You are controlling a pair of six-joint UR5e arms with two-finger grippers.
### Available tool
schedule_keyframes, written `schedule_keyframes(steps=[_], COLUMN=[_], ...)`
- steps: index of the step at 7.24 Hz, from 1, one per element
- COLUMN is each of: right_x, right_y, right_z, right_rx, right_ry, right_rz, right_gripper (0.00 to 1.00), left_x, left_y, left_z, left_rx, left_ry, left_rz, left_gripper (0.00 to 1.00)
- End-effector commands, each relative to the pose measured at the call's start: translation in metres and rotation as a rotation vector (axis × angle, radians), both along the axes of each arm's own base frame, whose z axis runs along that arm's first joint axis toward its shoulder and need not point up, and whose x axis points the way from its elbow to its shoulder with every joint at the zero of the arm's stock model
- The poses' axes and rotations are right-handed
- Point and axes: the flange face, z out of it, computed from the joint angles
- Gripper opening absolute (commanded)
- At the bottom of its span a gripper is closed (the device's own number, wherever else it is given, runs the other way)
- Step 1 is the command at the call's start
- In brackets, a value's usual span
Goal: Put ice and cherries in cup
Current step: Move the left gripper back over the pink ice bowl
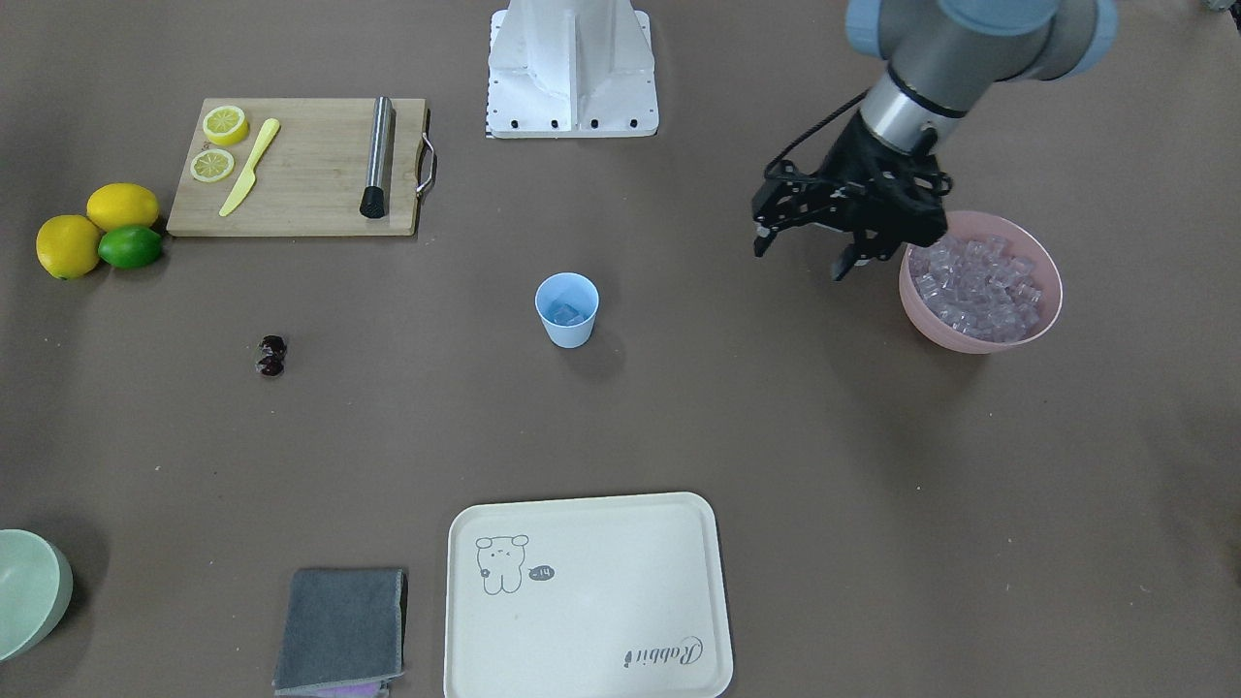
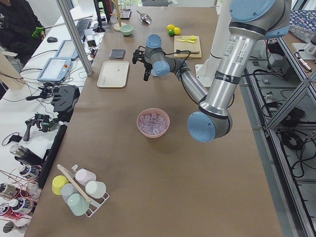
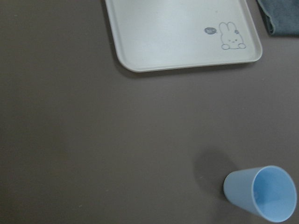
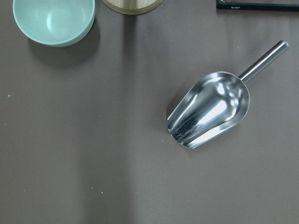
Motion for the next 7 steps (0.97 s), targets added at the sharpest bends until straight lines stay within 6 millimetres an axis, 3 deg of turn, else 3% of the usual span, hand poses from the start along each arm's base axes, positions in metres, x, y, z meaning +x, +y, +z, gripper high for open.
schedule_keyframes(steps=[1,3,7], right_x=[-0.009,-0.014,-0.019], right_y=[-0.008,-0.011,-0.011], right_z=[-0.008,-0.012,-0.014], right_rx=[-0.003,0.003,0.010], right_ry=[-0.004,-0.006,-0.004], right_rz=[0.003,-0.007,-0.018], right_gripper=[1.00,1.00,1.00], left_x=[-0.090,-0.119,-0.115], left_y=[-0.004,0.004,0.011], left_z=[0.075,0.128,0.186], left_rx=[0.048,0.115,0.123], left_ry=[-0.083,-0.151,-0.136], left_rz=[0.023,0.068,0.069], left_gripper=[0.97,0.97,0.97])
